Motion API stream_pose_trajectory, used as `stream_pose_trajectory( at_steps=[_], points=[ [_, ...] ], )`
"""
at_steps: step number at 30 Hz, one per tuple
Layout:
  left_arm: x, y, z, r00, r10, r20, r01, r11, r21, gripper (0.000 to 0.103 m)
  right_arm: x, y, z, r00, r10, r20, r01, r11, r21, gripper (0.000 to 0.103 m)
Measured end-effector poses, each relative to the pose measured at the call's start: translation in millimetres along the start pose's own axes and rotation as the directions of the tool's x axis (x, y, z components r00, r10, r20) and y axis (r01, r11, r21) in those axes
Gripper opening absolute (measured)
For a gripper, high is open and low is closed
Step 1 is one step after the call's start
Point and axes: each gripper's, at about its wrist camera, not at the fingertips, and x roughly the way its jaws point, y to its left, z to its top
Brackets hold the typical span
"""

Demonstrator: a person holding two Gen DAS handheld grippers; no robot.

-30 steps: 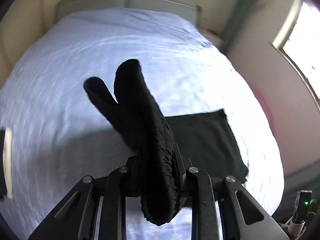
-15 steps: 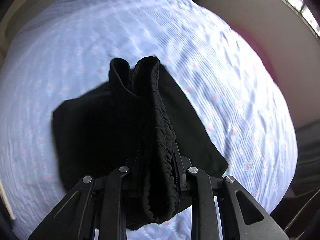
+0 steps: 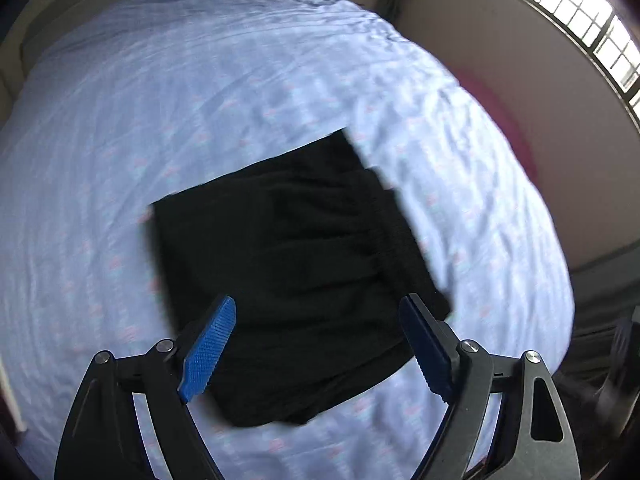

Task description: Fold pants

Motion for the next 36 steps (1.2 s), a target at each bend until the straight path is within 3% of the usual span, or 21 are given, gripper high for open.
stream_pose_trajectory(
  at_steps=[5,10,15,17,21,25,32,34,36],
  points=[
    [-3,58,-43,0.996,0.037,-0.081,-0.047,0.991,-0.122,0.083,26,37,48,0.996,0.086,-0.013,-0.087,0.986,-0.146,0.064],
    [5,83,-62,0.992,0.06,-0.115,-0.084,0.972,-0.218,0.083,64,74,99,0.998,0.056,-0.028,-0.062,0.959,-0.278,0.064],
    [18,85,-65,0.99,0.024,-0.137,-0.059,0.964,-0.257,0.083,106,95,127,0.999,-0.011,-0.047,-0.006,0.941,-0.339,0.064],
    [20,81,-60,0.991,0.017,-0.136,-0.052,0.965,-0.256,0.082,118,94,130,0.998,-0.044,-0.05,0.025,0.943,-0.333,0.064],
    [17,73,-57,0.992,0.006,-0.126,-0.035,0.972,-0.232,0.082,129,91,125,0.994,-0.02,-0.104,-0.013,0.95,-0.313,0.06],
    [18,71,-53,0.993,-0.002,-0.117,-0.025,0.973,-0.23,0.082,109,98,116,0.994,0.069,-0.089,-0.095,0.933,-0.346,0.057],
    [20,63,-47,0.993,-0.029,-0.117,0.003,0.976,-0.216,0.082,96,103,126,0.969,0.215,-0.124,-0.244,0.917,-0.314,0.035],
    [21,62,-48,0.992,-0.033,-0.122,0.005,0.976,-0.219,0.082,104,103,130,0.968,0.201,-0.15,-0.24,0.917,-0.32,0.035],
    [20,62,-49,0.991,-0.039,-0.124,0.011,0.975,-0.222,0.082,119,105,133,0.977,0.136,-0.166,-0.185,0.925,-0.331,0.035]
  ],
)
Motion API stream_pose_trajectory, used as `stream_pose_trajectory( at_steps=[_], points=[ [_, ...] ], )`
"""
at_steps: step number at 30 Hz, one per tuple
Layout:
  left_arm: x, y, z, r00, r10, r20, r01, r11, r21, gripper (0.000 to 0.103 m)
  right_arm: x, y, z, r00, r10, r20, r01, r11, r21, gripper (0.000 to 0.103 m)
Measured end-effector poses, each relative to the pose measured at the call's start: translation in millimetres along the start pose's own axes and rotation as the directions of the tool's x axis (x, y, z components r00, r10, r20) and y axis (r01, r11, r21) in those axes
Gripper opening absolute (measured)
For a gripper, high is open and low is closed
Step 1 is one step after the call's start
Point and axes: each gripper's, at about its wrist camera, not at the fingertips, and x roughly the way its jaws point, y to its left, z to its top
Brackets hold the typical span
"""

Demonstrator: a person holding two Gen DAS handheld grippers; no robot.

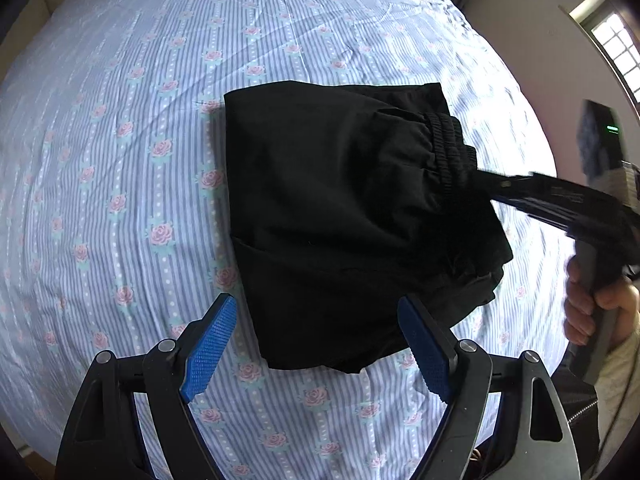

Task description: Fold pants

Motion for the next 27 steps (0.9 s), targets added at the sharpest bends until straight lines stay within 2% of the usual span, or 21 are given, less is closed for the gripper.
stream_pose_trajectory(
  at_steps=[1,3,4,8,10,11,12,14,19,20,23,25,26,27],
  points=[
    [-1,0,0,1.0,0.006,0.001,-0.006,1.0,0.002,0.082,7,-1,0,1.0,-0.026,-0.015,0.026,1.0,0.013,0.034],
    [-4,1,-2,1.0,0.014,0.008,-0.014,1.0,0.008,0.082,14,-6,1,0.998,-0.05,-0.03,0.051,0.998,0.036,0.023],
    [-5,2,-3,1.0,0.016,0.011,-0.016,1.0,0.007,0.082,16,-7,0,0.997,-0.068,-0.034,0.069,0.997,0.037,0.021],
    [-7,11,-6,1.0,0.018,0.009,-0.018,0.999,-0.029,0.082,8,-17,-4,0.999,-0.039,-0.032,0.041,0.998,0.046,0.02],
    [-7,14,-8,1.0,0.01,0.006,-0.01,0.999,-0.048,0.082,5,-19,-6,0.999,-0.031,-0.04,0.032,0.999,0.038,0.021],
    [-7,14,-9,1.0,0.008,0.004,-0.008,0.999,-0.053,0.082,7,-19,-8,0.998,-0.032,-0.049,0.034,0.999,0.034,0.024],
    [-7,14,-10,1.0,0.006,0.003,-0.006,0.999,-0.052,0.082,6,-20,-9,0.997,-0.043,-0.06,0.045,0.999,0.027,0.032],
    [-8,10,-12,1.0,0.008,0.006,-0.008,0.999,-0.043,0.082,6,-19,-11,0.994,-0.091,-0.063,0.092,0.996,0.003,0.037],
    [-12,2,-11,1.0,0.015,0.02,-0.014,1.0,-0.02,0.082,6,-13,-17,0.995,-0.063,-0.072,0.063,0.998,-0.004,0.037],
    [-13,2,-11,1.0,0.018,0.024,-0.018,1.0,-0.018,0.082,3,-7,-17,0.995,-0.079,-0.055,0.078,0.997,-0.023,0.036],
    [-16,4,-10,0.999,0.017,0.03,-0.016,0.999,-0.031,0.082,-11,11,-18,0.999,-0.036,0.01,0.036,0.997,-0.067,0.036],
    [-16,6,-10,0.999,0.019,0.027,-0.018,0.999,-0.046,0.082,-8,18,-16,0.998,-0.064,0.009,0.065,0.993,-0.1,0.027],
    [-16,6,-10,0.999,0.021,0.026,-0.02,0.999,-0.05,0.082,-2,20,-15,0.992,-0.125,-0.009,0.123,0.985,-0.122,0.011],
    [-17,7,-10,0.999,0.022,0.026,-0.021,0.998,-0.054,0.082,-1,20,-14,0.988,-0.156,-0.01,0.154,0.98,-0.13,0.011]
  ],
)
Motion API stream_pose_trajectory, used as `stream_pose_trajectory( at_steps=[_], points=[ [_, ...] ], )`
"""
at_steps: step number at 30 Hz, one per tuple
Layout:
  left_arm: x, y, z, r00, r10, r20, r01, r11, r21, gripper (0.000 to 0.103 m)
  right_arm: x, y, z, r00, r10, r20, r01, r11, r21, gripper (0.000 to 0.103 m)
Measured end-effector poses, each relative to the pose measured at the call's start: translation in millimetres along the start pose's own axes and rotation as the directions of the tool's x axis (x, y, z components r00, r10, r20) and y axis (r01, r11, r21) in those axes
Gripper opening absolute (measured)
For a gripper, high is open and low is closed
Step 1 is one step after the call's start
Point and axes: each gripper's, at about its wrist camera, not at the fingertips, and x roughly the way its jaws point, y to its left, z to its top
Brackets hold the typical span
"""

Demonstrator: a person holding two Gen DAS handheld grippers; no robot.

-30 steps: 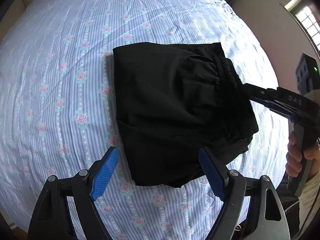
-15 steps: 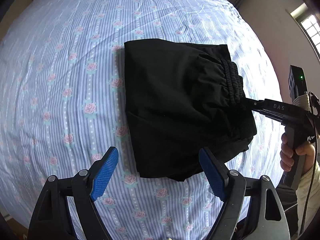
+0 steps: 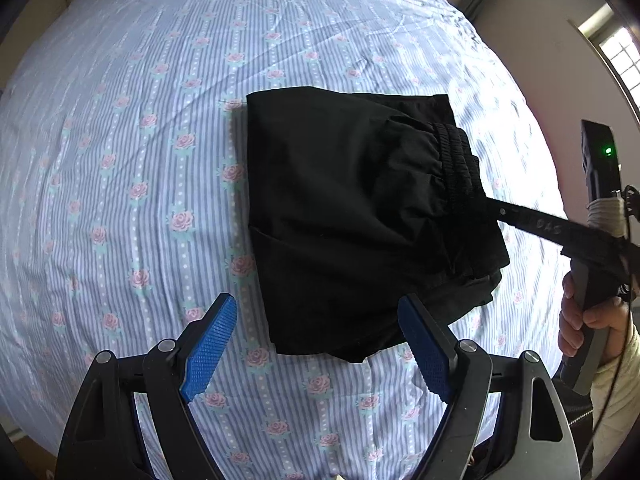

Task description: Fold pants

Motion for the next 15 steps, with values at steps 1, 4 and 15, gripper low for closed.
stream_pose_trajectory(
  at_steps=[1,4,15],
  points=[
    [-1,0,0,1.0,-0.001,0.001,0.001,1.0,-0.001,0.082,-1,-2,0,1.0,-0.01,0.005,0.01,1.0,0.007,0.011],
    [-3,0,-1,1.0,0.003,0.005,-0.003,1.0,0.008,0.082,-12,-17,-3,0.999,-0.014,0.037,0.012,0.998,0.059,0.009],
    [-1,-9,-4,1.0,0.0,-0.008,0.0,0.999,0.036,0.082,-11,-50,-10,0.992,-0.123,0.024,0.119,0.985,0.127,0.006]
  ],
)
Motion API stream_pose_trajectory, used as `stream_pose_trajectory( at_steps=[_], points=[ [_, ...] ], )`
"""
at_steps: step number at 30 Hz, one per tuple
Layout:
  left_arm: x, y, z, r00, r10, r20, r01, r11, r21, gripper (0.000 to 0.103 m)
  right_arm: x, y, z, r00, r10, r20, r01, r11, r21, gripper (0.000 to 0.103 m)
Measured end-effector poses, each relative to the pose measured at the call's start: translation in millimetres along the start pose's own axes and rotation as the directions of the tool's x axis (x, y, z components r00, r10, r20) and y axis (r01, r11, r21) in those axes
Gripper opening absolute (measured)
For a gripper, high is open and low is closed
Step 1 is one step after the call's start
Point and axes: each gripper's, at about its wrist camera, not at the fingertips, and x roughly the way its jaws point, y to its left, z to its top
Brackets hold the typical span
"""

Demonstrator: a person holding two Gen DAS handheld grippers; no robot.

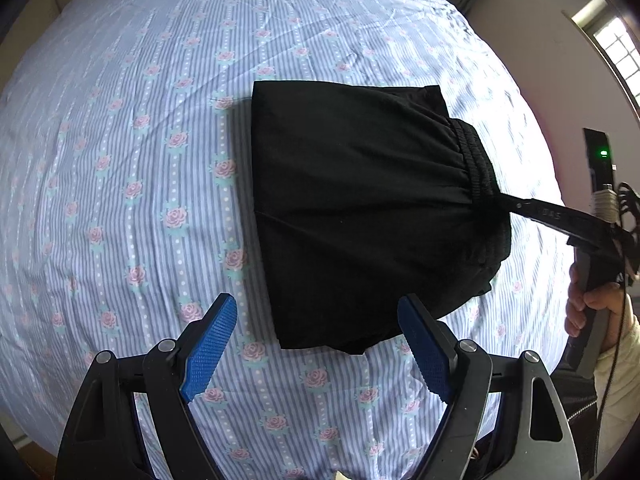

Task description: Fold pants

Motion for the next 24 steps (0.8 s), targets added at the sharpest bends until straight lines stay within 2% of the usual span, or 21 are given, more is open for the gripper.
stream_pose_trajectory(
  at_steps=[4,6,7,9,10,12,13,15,18,21,24],
  points=[
    [-2,1,1,1.0,0.01,0.007,-0.01,1.0,0.005,0.083,13,-7,-1,0.998,-0.062,-0.033,0.064,0.997,0.046,0.007],
    [-3,3,1,1.0,0.019,0.009,-0.019,1.0,-0.003,0.083,19,-9,-3,0.975,-0.212,-0.06,0.214,0.977,0.025,0.007],
    [-4,5,1,1.0,0.022,0.01,-0.022,1.0,-0.009,0.083,21,-11,-6,0.965,-0.252,-0.071,0.254,0.967,0.023,0.007],
    [-5,9,0,1.0,0.021,0.014,-0.02,1.0,-0.012,0.083,15,-20,-12,0.962,-0.263,-0.078,0.268,0.961,0.074,0.012],
    [-6,11,-1,1.0,0.023,0.02,-0.022,1.0,-0.013,0.083,7,-22,-16,0.964,-0.257,-0.063,0.263,0.959,0.105,0.017],
    [-10,17,-4,0.999,0.018,0.035,-0.018,1.0,-0.014,0.083,-18,-20,-28,0.97,-0.243,-0.006,0.241,0.956,0.17,0.058],
    [-12,21,-6,0.999,0.017,0.04,-0.017,1.0,-0.011,0.083,-28,-16,-35,0.971,-0.237,0.019,0.23,0.956,0.181,0.064],
    [-18,28,-11,0.998,0.017,0.053,-0.017,1.0,0.0,0.083,-52,-1,-51,0.973,-0.217,0.079,0.198,0.96,0.196,0.066],
    [-27,44,-19,0.997,0.02,0.07,-0.021,1.0,0.012,0.083,-73,23,-80,0.985,-0.139,0.106,0.111,0.966,0.233,0.069],
    [-37,70,-28,0.996,0.017,0.084,-0.018,1.0,0.019,0.083,-77,53,-112,0.992,-0.052,0.116,0.019,0.962,0.272,0.071],
    [-43,93,-35,0.995,0.017,0.094,-0.022,0.999,0.05,0.083,-70,86,-143,0.994,0.004,0.106,-0.036,0.954,0.298,0.071]
  ],
)
